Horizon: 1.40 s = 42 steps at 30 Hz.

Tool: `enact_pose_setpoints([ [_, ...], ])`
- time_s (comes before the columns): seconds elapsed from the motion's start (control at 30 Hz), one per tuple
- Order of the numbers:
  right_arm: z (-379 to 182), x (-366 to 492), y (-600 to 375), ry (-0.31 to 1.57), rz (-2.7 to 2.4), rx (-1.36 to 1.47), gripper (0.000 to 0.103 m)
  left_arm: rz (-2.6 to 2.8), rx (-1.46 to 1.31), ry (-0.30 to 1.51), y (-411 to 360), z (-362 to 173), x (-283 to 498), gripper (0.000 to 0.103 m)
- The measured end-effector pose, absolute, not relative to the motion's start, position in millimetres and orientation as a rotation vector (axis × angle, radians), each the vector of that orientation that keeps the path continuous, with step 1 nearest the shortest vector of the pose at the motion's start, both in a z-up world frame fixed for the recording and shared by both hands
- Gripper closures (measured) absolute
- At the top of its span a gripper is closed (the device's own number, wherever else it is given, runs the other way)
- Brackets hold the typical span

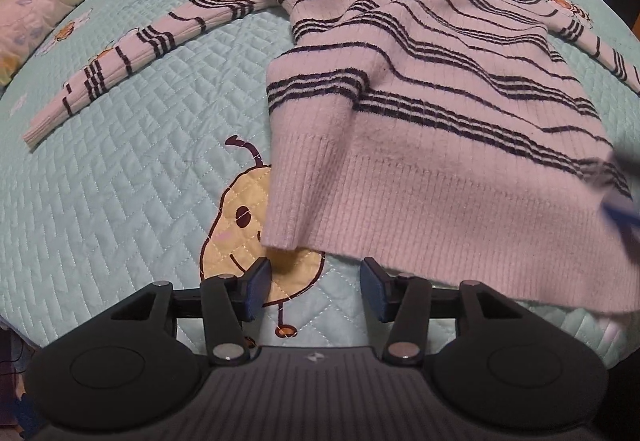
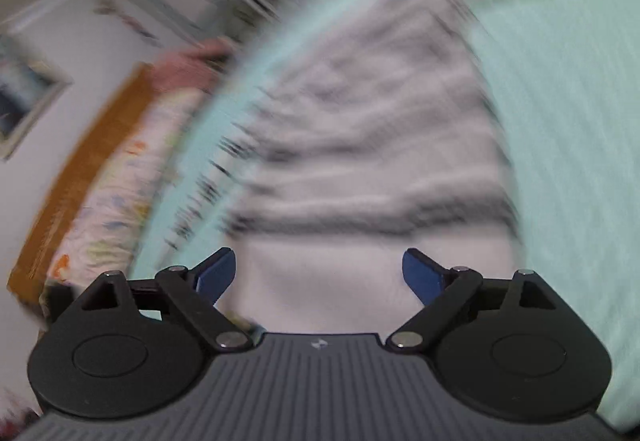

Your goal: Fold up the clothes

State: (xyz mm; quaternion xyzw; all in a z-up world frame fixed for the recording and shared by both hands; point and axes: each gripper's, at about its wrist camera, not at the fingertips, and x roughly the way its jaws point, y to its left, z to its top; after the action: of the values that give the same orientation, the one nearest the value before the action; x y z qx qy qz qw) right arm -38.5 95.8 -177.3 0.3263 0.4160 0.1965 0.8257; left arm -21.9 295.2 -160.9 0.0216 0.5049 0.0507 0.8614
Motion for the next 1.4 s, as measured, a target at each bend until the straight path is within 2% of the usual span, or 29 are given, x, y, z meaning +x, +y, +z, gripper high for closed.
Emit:
enact_pose_setpoints([
  [0.07,-186,-53,81,0.849,0.444,0.729,0.028,0.111,0.042,1.057,296,-162,-22,0.047],
  [0.27,-181,-79,56,0.835,0.441,0.767,0.028,0.137,0.039,1.062,294,-161,-23,0.044],
  [0.33,-175,-83,54,0.833,0.419,0.761,0.027,0.133,0.04,1.067,294,-160,-25,0.043],
  [0.43,-159,-90,54,0.801,0.38,0.717,0.022,0.137,0.014,1.075,299,-161,-29,0.034],
  [0.63,-112,-108,78,0.524,0.288,0.427,0.014,0.133,-0.035,1.076,307,-165,-35,0.021],
  [0.73,-120,-108,97,0.443,0.221,0.253,0.012,0.124,-0.04,1.075,308,-167,-38,0.016],
  [0.8,-140,-96,97,0.566,0.26,0.303,0.012,0.118,-0.044,1.074,309,-169,-40,0.013],
  [0.87,-166,-81,89,0.761,0.33,0.453,0.013,0.118,-0.063,1.062,313,-168,-43,0.01],
  [0.9,-175,-81,83,0.799,0.345,0.53,0.014,0.122,-0.083,1.049,317,-166,-46,0.01],
  [1.07,-158,-99,57,0.739,0.391,0.68,0.014,0.149,-0.187,0.973,337,-155,-58,0.01],
  [1.2,-141,-111,55,0.708,0.407,0.58,0.014,0.211,-0.117,0.921,347,-152,-61,0.01],
  [1.4,-146,-118,102,0.698,0.36,0.059,0.015,0.176,0.084,0.896,339,-165,-53,0.011],
])
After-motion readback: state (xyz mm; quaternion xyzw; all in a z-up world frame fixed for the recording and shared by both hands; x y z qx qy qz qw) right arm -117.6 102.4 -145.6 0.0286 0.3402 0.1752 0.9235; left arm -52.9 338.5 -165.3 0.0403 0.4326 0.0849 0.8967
